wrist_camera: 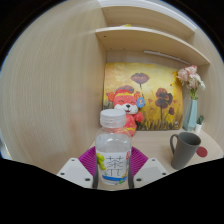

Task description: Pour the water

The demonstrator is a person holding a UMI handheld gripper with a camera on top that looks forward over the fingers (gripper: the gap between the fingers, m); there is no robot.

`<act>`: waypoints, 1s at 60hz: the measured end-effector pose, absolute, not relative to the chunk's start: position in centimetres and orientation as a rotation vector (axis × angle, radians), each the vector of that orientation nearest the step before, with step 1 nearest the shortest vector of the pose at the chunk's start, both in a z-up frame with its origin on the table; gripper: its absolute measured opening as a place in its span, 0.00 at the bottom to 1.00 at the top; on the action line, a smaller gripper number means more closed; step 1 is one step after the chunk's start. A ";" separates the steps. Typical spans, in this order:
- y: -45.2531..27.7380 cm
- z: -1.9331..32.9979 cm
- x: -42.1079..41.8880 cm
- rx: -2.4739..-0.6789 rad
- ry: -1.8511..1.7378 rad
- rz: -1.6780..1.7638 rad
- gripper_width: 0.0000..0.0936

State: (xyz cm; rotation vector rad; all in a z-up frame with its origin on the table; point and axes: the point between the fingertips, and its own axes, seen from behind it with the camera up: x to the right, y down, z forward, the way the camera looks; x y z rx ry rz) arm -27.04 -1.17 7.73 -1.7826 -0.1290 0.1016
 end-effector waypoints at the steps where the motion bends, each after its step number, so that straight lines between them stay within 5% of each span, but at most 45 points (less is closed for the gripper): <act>1: -1.1 7.7 -27.1 -1.780 -0.130 0.106 0.43; 18: 0.1 8.5 -27.1 -1.817 -0.045 0.245 0.43; 33: 1.3 13.8 -24.1 -1.859 0.292 0.640 0.43; 60: 1.8 19.2 -17.1 -1.563 1.128 1.464 0.43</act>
